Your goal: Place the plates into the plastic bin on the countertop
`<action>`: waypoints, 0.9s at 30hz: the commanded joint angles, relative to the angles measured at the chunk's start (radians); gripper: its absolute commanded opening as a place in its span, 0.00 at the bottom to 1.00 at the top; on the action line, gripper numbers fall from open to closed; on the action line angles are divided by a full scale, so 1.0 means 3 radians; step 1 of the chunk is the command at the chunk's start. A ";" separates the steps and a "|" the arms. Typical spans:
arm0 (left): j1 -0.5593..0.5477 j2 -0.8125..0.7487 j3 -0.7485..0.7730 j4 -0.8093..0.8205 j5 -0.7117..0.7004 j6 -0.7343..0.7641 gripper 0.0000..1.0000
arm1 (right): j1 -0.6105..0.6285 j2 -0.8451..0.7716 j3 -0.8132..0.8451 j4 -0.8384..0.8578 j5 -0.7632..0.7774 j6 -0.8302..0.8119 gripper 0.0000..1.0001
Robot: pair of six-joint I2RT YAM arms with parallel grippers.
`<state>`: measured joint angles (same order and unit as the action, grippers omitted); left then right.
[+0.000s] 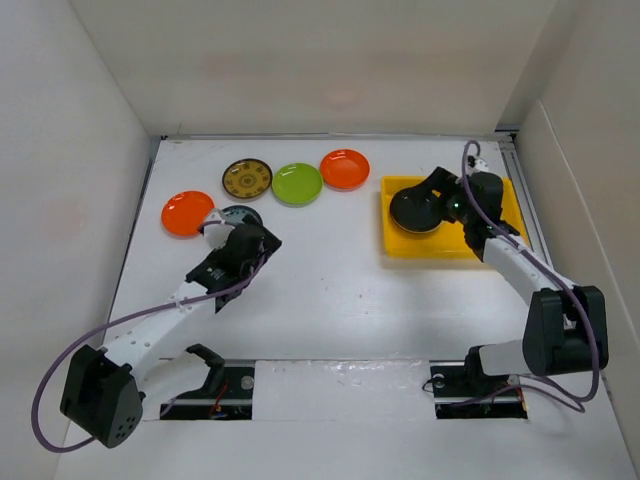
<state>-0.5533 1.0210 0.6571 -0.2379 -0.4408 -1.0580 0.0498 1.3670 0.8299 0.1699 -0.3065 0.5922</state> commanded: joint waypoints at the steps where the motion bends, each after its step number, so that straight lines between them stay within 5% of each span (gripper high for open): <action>1: 0.0273 -0.0049 -0.0155 0.0050 -0.0188 -0.0354 1.00 | 0.0421 -0.0118 0.0133 -0.0045 -0.0067 -0.0108 1.00; 14: 0.1292 0.1018 -0.0416 0.1018 0.0288 -0.0497 1.00 | 0.1122 -0.0149 0.0036 0.0236 -0.0471 -0.0220 1.00; 17: 0.1323 0.1173 -0.0324 0.1084 0.0288 -0.0497 0.89 | 0.1204 -0.0185 0.0036 0.0236 -0.0471 -0.0220 1.00; 21: 0.1323 0.1321 -0.0293 0.1049 0.0288 -0.0528 0.65 | 0.1240 -0.0297 -0.0035 0.0236 -0.0471 -0.0185 1.00; 23: 0.1323 0.1367 -0.0293 0.1018 0.0288 -0.0564 0.45 | 0.1240 -0.0374 -0.0036 0.0236 -0.0471 -0.0184 1.00; 27: 0.1323 0.1485 -0.0196 0.0967 0.0288 -0.0595 0.27 | 0.1240 -0.0461 -0.0067 0.0236 -0.0471 -0.0154 1.00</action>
<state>-0.1604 1.4387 0.5747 0.1123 -0.3672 -1.2259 0.4156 1.2655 0.8139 0.1841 -0.4377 0.5465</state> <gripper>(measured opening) 0.281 0.999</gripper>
